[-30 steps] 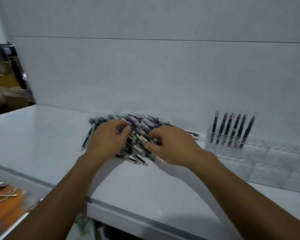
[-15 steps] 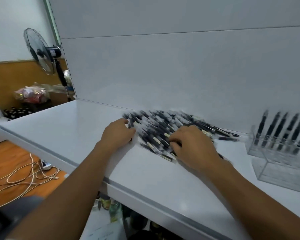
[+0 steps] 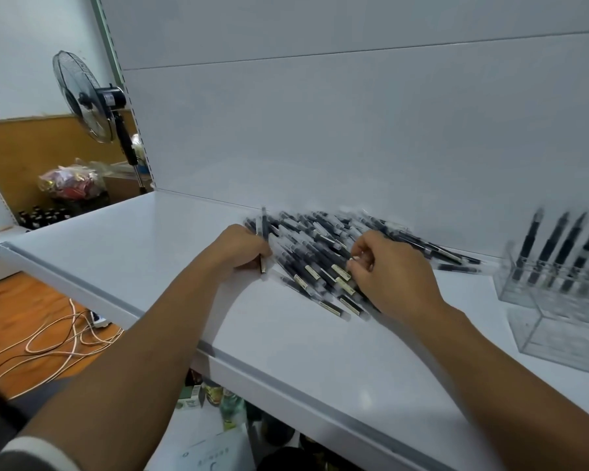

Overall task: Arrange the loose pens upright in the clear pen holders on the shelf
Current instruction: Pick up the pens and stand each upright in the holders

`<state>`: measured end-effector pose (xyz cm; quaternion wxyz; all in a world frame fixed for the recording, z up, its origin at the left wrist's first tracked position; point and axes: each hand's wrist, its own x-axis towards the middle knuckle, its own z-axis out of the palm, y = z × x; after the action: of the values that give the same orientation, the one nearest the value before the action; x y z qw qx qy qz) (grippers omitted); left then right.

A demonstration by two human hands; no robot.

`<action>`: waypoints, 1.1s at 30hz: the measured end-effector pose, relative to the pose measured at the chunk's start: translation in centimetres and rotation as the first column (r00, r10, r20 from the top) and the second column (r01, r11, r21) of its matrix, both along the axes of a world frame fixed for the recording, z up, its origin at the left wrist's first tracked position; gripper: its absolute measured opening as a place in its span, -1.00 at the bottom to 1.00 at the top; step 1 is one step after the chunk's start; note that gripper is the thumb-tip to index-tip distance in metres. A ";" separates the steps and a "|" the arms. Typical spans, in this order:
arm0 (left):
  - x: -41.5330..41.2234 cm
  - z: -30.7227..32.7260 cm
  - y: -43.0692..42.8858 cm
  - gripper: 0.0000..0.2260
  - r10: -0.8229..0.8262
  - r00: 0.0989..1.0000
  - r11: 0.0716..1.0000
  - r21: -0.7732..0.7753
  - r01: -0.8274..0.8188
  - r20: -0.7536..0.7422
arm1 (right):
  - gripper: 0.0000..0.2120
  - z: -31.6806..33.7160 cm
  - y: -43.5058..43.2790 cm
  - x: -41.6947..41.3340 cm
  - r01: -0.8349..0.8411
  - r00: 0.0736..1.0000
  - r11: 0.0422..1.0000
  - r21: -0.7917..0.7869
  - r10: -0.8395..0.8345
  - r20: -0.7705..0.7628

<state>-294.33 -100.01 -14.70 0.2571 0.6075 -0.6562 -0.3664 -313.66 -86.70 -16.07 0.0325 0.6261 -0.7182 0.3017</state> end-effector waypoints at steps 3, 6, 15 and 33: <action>0.0 -0.1 0.0 -0.95 -0.031 0.998 0.999 -0.017 0.030 -0.047 | -0.80 -0.1 -0.2 0.4 -0.017 0.997 0.999 0.033 0.019 -0.075; -0.3 -0.3 0.7 -0.95 -0.046 0.987 0.999 -0.015 0.045 -0.156 | -0.75 0.1 -0.4 0.7 0.003 0.990 0.998 0.059 0.005 -0.137; -1.3 -1.4 1.2 -0.81 -0.084 0.862 0.992 -0.120 0.028 -0.499 | -0.89 0.1 -0.5 0.3 0.003 0.998 0.993 0.115 0.005 -0.065; -9.2 1.9 7.9 -0.88 -0.327 0.598 0.945 -0.240 0.223 -0.732 | -0.97 4.3 4.0 -3.4 -0.098 0.861 0.995 0.000 0.085 0.502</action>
<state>-303.54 -92.07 -12.82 0.4865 0.2707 -0.5931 -0.5816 -317.10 -82.72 -11.81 -0.1773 0.5601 -0.6753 0.4459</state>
